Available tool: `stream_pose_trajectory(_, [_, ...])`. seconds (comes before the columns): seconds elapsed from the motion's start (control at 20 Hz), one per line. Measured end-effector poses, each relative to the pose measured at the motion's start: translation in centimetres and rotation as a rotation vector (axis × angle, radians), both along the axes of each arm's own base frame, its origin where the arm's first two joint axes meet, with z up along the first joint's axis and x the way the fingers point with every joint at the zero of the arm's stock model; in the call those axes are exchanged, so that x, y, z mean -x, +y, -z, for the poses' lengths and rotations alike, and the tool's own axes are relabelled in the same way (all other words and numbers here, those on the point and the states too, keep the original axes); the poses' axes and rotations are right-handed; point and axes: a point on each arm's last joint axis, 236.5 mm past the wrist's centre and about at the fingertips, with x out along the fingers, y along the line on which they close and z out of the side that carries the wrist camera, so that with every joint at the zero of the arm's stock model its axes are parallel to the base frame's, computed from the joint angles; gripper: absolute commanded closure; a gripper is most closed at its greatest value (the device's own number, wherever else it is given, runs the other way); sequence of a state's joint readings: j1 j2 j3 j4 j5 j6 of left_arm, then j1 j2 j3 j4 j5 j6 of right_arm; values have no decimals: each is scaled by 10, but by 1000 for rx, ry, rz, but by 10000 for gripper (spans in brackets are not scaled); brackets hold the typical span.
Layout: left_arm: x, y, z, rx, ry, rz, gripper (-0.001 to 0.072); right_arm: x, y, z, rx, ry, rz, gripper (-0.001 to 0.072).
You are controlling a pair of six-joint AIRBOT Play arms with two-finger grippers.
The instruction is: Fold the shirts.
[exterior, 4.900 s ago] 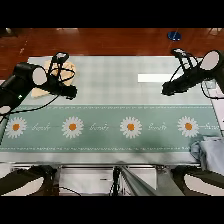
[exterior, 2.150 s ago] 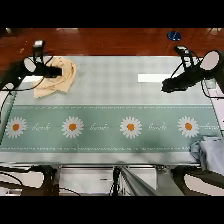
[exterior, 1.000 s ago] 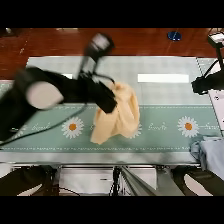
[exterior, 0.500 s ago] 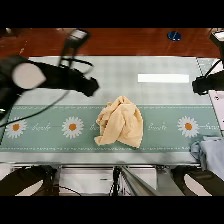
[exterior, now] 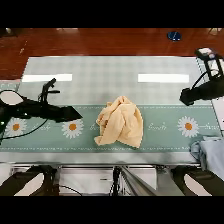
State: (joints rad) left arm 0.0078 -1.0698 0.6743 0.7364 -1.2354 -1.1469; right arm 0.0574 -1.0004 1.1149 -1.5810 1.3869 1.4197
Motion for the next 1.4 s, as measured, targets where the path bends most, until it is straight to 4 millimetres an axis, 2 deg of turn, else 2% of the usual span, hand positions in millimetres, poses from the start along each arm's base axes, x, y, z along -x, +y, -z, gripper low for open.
stream_pose_trajectory(0.1, [7,-11,17,42,64,3,27,11,8,16,-33,54,-11,117])
stream_pose_trajectory(0.25, [4,-28,36,64,103,-8,27,22,16,28,-67,101,-15,119])
stream_pose_trajectory(0.45, [-15,-51,48,55,83,9,27,27,21,33,-92,124,-1,119])
stream_pose_trajectory(0.65, [-25,-81,60,52,99,82,44,28,23,35,-104,133,17,119])
stream_pose_trajectory(0.7, [-25,-89,64,52,109,109,163,29,24,35,-109,134,21,120])
stream_pose_trajectory(0.75, [-25,-97,66,54,118,132,439,29,25,35,-112,136,24,120])
stream_pose_trajectory(0.8, [-26,-104,70,52,122,152,639,29,25,35,-117,137,27,120])
stream_pose_trajectory(0.85, [-27,-110,72,52,124,168,681,30,27,35,-125,141,28,120])
stream_pose_trajectory(1.0, [-31,-119,71,62,125,196,682,31,32,34,-147,146,28,119])
stream_pose_trajectory(1.15, [-30,-117,66,81,145,214,683,27,30,38,-143,129,28,119])
stream_pose_trajectory(1.25, [-29,-114,61,95,155,225,683,29,38,50,-202,138,12,119])
stream_pose_trajectory(1.4, [-26,-111,52,113,157,247,683,44,67,77,-397,188,15,120])
